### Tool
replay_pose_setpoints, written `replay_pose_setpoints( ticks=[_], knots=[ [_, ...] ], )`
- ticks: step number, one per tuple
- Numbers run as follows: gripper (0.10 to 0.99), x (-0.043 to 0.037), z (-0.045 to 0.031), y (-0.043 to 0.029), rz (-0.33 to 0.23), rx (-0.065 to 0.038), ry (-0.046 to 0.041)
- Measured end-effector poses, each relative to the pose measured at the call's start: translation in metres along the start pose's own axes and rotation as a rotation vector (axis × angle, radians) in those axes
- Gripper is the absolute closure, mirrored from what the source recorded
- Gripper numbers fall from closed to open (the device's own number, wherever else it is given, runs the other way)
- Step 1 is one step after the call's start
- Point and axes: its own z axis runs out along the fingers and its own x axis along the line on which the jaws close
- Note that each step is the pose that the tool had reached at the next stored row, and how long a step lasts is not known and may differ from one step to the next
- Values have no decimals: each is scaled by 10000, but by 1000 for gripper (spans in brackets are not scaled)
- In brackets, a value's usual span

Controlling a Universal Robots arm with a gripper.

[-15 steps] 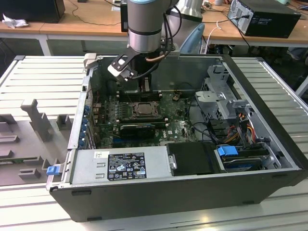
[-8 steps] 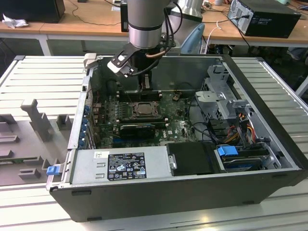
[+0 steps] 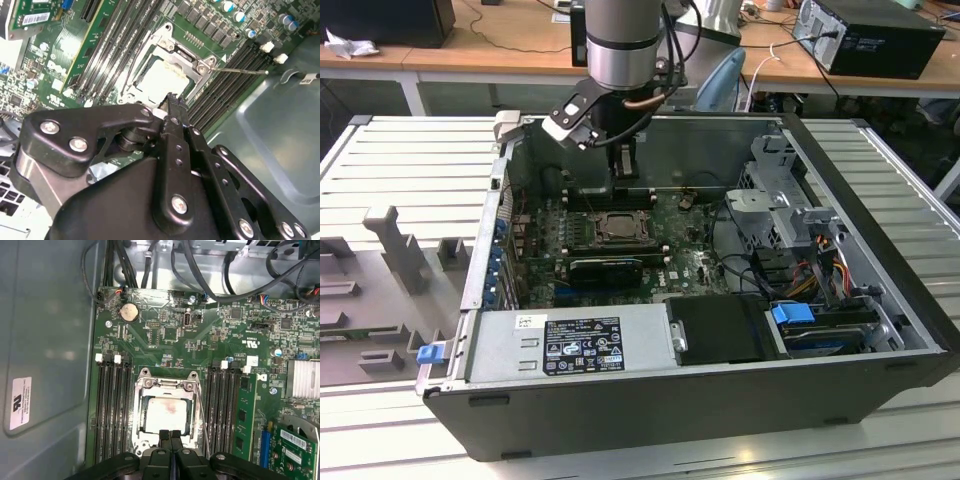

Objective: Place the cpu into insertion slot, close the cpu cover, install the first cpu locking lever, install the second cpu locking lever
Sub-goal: 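Install the first cpu locking lever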

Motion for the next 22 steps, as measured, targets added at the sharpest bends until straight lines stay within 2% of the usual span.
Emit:
replay_pose_setpoints(
  ticks=[3, 6, 13, 16, 19, 22],
  knots=[
    [980, 0, -1, -1, -473, 11, -1],
    [980, 0, 5, 0, -1051, 27, -62],
    [980, 0, 16, -5, -1774, 35, -46],
    [980, 0, 16, -5, -2405, 43, -30],
    [980, 0, 16, -4, -3389, 56, -6],
    [980, 0, 16, -4, -3884, 62, 7]
  ],
)
